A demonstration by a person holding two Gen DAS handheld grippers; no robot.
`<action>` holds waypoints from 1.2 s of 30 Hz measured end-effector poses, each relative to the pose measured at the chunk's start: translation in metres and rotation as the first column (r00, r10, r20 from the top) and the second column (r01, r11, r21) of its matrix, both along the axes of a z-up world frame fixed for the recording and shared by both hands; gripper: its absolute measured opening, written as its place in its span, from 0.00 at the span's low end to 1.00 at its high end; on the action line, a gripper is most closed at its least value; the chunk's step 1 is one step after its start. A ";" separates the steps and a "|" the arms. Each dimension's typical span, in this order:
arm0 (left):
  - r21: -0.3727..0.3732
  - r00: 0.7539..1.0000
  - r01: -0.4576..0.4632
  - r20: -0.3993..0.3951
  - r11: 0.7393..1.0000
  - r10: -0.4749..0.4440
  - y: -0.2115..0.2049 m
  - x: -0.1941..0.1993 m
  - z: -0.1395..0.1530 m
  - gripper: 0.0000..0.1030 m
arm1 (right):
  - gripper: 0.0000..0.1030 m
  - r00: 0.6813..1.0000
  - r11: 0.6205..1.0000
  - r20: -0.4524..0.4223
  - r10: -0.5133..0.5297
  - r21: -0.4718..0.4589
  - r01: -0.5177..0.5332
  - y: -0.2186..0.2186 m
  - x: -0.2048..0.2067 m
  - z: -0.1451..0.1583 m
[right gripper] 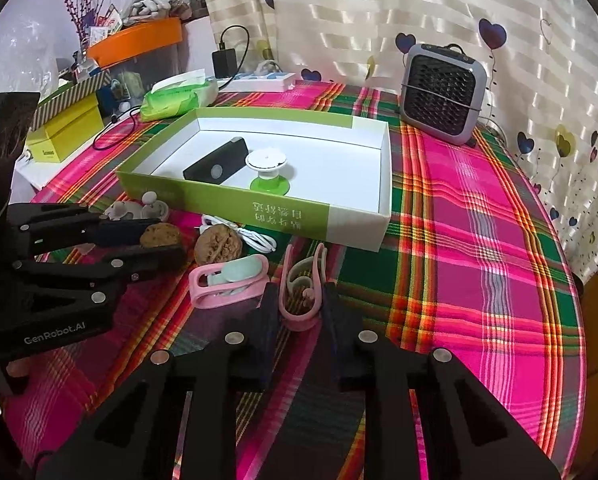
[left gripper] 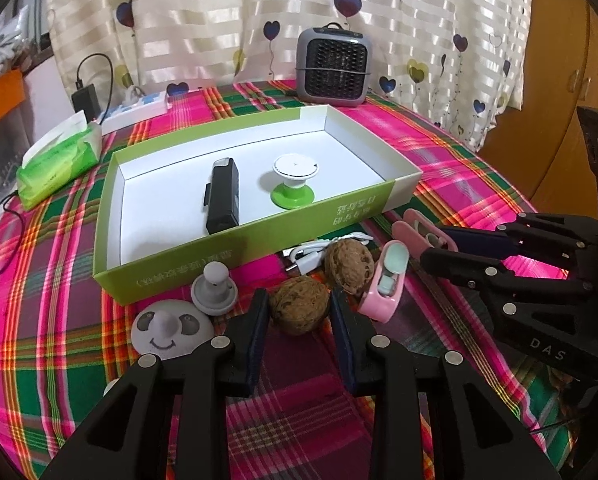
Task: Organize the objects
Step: 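Grasp the walnut with the left gripper while the right gripper grasps the pink clip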
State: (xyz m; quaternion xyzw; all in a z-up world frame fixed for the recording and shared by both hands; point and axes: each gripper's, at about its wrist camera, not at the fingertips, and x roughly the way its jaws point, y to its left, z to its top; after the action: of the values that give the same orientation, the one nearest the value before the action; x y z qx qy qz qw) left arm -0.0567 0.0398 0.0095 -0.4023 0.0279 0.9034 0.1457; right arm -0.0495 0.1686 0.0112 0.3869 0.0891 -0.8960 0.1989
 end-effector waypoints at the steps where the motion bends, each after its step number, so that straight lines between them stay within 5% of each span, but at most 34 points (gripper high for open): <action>1: 0.001 1.000 0.001 -0.003 1.000 -0.001 0.000 0.001 0.001 0.28 | 0.21 1.000 1.000 -0.006 0.004 0.001 -0.004 -0.001 0.002 0.001; 36: 0.078 0.995 -0.035 -0.088 0.996 0.041 -0.011 0.027 0.028 0.28 | 0.21 0.990 0.993 -0.107 0.096 -0.057 -0.102 -0.021 0.030 0.029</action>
State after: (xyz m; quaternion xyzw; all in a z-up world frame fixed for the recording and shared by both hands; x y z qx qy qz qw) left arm -0.0300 0.0287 0.0370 -0.3561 -0.0077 0.9235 0.1423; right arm -0.0198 0.1480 0.0399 0.3283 0.0905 -0.9063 0.2501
